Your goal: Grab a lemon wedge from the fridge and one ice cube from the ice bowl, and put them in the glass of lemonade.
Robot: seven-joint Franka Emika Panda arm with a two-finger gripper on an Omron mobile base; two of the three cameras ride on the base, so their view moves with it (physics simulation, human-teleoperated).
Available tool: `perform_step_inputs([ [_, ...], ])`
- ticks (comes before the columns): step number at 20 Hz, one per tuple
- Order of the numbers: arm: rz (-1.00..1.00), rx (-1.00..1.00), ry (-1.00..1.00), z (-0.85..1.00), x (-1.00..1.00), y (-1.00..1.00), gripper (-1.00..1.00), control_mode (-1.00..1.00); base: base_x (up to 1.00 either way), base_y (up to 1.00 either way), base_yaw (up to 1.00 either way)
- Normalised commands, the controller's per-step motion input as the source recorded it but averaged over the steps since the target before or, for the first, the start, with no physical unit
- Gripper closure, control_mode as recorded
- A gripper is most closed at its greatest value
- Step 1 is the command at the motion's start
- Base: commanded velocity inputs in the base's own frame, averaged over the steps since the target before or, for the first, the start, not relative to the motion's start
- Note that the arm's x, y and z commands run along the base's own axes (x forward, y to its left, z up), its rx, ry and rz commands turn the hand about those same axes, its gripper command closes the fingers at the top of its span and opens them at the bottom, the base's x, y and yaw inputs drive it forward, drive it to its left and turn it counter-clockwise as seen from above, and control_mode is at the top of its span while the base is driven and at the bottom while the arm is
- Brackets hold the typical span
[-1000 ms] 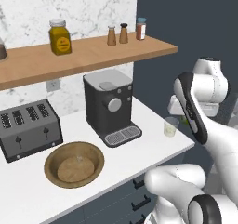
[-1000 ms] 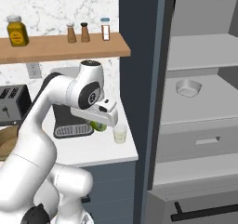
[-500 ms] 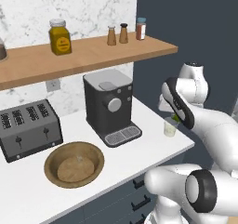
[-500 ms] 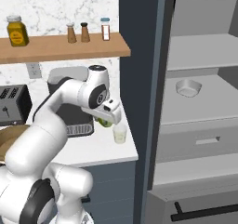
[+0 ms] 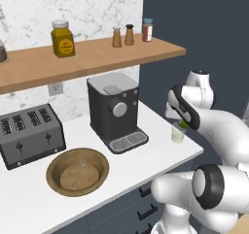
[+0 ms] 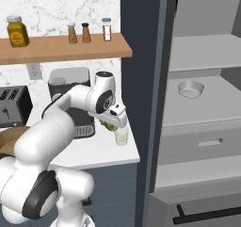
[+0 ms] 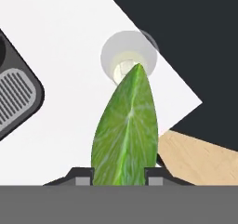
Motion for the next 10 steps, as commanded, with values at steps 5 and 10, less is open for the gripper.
perform_step_inputs([
  [5, 0.0, 0.0, 0.0, -0.06, 0.26, -0.02, 1.0, -1.0, 0.0, 0.0, 0.0],
  [10, 0.0, 0.0, 0.0, 0.0, 0.39, 0.0, 1.0, -1.0, 0.0, 0.0, 0.0],
])
